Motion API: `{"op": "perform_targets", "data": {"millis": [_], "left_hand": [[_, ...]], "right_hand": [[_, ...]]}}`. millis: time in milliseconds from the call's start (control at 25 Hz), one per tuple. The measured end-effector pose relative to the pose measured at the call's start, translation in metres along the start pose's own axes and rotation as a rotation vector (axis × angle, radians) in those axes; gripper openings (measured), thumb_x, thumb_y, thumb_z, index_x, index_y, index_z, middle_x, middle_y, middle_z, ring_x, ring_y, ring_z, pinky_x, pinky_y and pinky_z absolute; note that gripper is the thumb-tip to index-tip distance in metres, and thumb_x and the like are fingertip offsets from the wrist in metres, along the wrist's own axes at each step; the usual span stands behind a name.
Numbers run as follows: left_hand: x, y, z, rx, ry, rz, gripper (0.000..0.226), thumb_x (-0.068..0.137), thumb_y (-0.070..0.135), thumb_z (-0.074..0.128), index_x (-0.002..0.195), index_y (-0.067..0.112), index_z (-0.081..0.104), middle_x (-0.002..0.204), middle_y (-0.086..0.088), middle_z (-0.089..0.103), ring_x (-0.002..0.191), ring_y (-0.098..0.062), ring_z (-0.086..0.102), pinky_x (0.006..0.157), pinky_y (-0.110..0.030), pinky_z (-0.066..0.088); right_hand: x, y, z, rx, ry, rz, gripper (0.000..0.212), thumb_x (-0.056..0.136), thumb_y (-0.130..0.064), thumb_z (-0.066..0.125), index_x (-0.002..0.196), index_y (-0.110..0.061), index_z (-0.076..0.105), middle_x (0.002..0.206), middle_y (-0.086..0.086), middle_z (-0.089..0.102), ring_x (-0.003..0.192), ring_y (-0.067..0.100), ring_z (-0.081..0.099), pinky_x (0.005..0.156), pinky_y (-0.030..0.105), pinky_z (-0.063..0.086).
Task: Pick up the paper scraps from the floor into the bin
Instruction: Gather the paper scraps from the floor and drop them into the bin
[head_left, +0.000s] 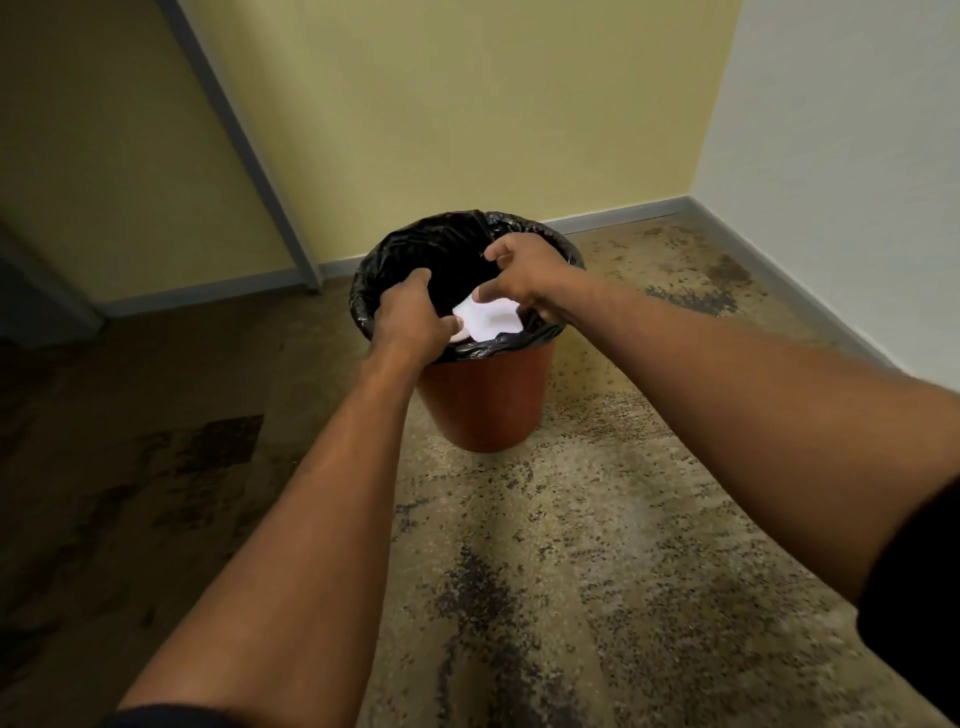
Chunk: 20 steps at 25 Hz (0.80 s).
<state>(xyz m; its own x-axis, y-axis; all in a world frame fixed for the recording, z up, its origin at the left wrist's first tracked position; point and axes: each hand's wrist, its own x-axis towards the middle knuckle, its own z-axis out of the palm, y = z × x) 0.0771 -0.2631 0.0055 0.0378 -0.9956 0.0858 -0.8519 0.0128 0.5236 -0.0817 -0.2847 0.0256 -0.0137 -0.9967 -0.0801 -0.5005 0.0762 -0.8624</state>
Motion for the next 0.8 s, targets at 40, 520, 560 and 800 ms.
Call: {"op": "perform_targets", "data": {"millis": [40, 520, 560, 800], "left_hand": [[0.001, 0.002, -0.001, -0.002, 0.008, 0.004, 0.076, 0.084, 0.027, 0.079, 0.149, 0.015, 0.042, 0.144, -0.012, 0.053, 0.131, -0.030, 0.051, 0.102, -0.038, 0.044], [-0.058, 0.125, 0.060, -0.025, -0.006, 0.575, 0.046, 0.090, 0.018, 0.065, 0.135, 0.024, 0.057, 0.128, -0.004, 0.063, 0.114, -0.028, 0.061, 0.097, -0.045, 0.051], [-0.067, 0.136, 0.079, 0.012, -0.075, 0.631, 0.048, 0.090, 0.020, 0.065, 0.137, 0.024, 0.055, 0.131, -0.005, 0.061, 0.117, -0.029, 0.059, 0.098, -0.045, 0.049], [-0.129, 0.189, 0.184, 0.155, -0.420, 0.832, 0.054, 0.092, 0.023, 0.063, 0.144, 0.022, 0.047, 0.136, -0.007, 0.054, 0.121, -0.032, 0.056, 0.095, -0.044, 0.050]], "right_hand": [[-0.002, -0.001, -0.003, 0.004, -0.001, -0.001, 0.062, 0.071, -0.014, 0.084, 0.126, -0.017, 0.055, 0.126, 0.006, 0.056, 0.098, 0.023, 0.062, 0.069, 0.035, 0.054], [-0.107, 0.082, -0.129, -0.183, 0.152, 0.002, 0.046, 0.076, -0.012, 0.079, 0.119, -0.018, 0.062, 0.122, -0.002, 0.063, 0.109, 0.014, 0.059, 0.097, 0.036, 0.050], [-0.121, 0.100, -0.139, -0.222, 0.171, 0.024, 0.047, 0.076, -0.015, 0.079, 0.120, -0.018, 0.062, 0.122, -0.003, 0.064, 0.108, 0.013, 0.060, 0.097, 0.034, 0.049], [-0.202, 0.223, -0.183, -0.262, 0.236, 0.242, 0.048, 0.074, -0.016, 0.081, 0.118, -0.017, 0.064, 0.120, -0.001, 0.066, 0.097, 0.015, 0.062, 0.088, 0.030, 0.049]]}}
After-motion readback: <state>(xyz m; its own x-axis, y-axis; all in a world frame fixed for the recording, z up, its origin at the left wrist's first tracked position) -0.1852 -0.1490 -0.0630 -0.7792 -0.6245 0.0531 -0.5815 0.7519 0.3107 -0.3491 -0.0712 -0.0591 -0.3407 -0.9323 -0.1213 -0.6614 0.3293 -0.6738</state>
